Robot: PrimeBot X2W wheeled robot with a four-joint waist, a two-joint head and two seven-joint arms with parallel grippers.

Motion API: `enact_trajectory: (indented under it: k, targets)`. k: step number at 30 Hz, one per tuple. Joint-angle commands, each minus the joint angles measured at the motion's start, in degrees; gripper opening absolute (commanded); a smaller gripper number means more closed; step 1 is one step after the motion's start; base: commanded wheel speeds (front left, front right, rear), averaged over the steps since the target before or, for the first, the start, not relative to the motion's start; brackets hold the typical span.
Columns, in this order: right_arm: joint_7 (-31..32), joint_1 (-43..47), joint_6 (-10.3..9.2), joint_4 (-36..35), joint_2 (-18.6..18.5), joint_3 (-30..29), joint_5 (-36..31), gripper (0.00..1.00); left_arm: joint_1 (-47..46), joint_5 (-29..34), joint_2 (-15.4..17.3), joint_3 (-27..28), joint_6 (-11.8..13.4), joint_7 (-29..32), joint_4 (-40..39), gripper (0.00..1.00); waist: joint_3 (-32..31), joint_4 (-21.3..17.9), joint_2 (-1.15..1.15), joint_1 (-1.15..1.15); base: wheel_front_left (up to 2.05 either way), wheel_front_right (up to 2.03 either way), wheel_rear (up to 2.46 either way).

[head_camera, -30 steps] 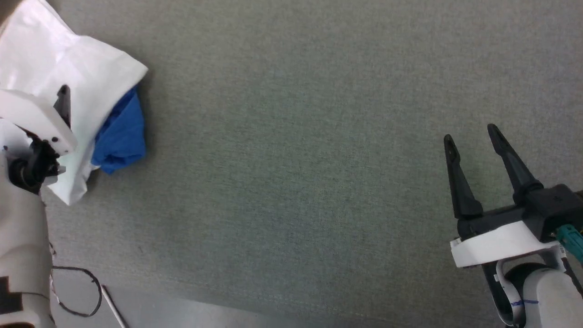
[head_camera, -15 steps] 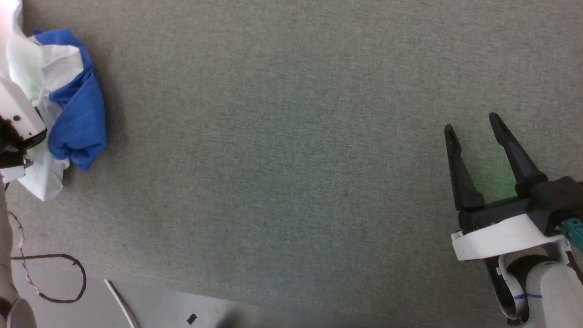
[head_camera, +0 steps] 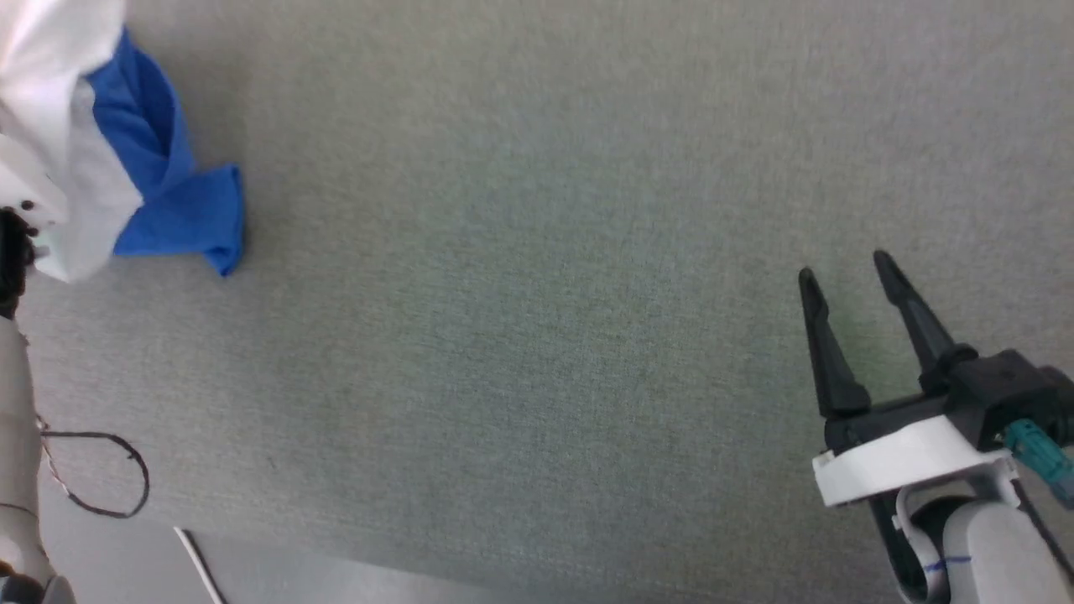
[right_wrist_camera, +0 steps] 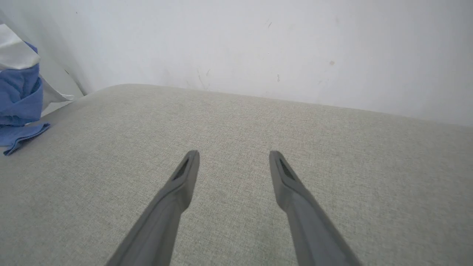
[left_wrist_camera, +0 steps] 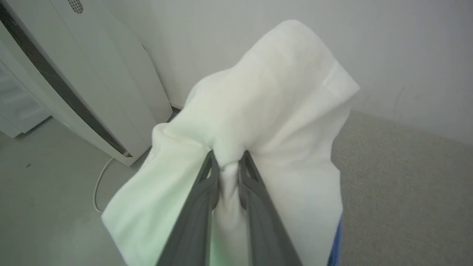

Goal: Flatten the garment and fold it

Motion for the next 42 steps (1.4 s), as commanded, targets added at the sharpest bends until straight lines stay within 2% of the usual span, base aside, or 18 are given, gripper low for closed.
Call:
enact_trajectory:
  k: [1,6,14,21,30,33,37,40,42]
  targets:
    - [-0.47,0.53,-0.11,0.31,0.15,0.01,0.43,1.00,-0.22,0.56,0.36,-0.18,0.20,-1.49,-0.43,0.00,-6.62,1.12,0.00,0.00,0.00,0.00,0.00]
    - [-1.53,3.21,-0.11,2.31,0.48,-0.59,1.50,1.00,-1.63,2.88,0.48,-2.01,-0.36,-12.51,-1.14,0.00,-13.03,1.63,0.00,0.00,0.00,0.00,0.00]
    - [-3.20,7.35,-0.11,4.87,0.53,-0.78,5.47,1.00,-3.25,4.77,-1.21,-5.59,-3.15,-16.43,-2.70,0.00,-20.86,-0.25,0.00,0.00,0.00,0.00,0.00]
    - [-3.95,9.79,-0.11,6.23,0.54,-1.10,7.30,1.00,-1.29,4.57,-6.98,-8.75,-4.26,-16.80,-5.48,0.00,-24.99,-5.25,0.00,0.00,0.00,0.00,0.00]
    - [-3.32,11.63,-0.11,6.11,0.54,-2.08,7.45,1.00,2.73,2.29,-19.05,-15.12,-5.76,-16.87,-9.42,0.00,-26.45,-12.45,0.00,0.00,0.00,0.00,0.00]
    - [-3.03,11.85,-0.11,6.00,0.54,-2.27,7.42,1.00,4.76,0.67,-22.00,-18.09,-6.13,-16.73,-10.84,0.00,-26.52,-14.67,0.00,0.00,0.00,0.00,0.00]
    - [-2.61,11.96,-0.11,5.83,0.54,-2.36,7.43,1.00,8.86,-2.94,-23.53,-24.10,-6.44,-16.26,-13.15,0.00,-26.17,-17.22,0.00,0.00,0.00,0.00,0.00]
    - [-2.28,11.99,-0.11,5.76,0.54,-1.94,7.32,1.00,14.18,-8.66,-23.66,-30.23,-6.46,-16.19,-15.81,0.00,-25.84,-19.00,0.00,0.00,0.00,0.00,0.00]
    - [-2.12,12.03,-0.11,5.45,0.54,-1.74,7.38,1.00,18.18,-12.32,-23.68,-33.92,-5.23,-16.22,-17.36,0.00,-24.93,-19.92,0.00,0.00,0.00,0.00,0.00]
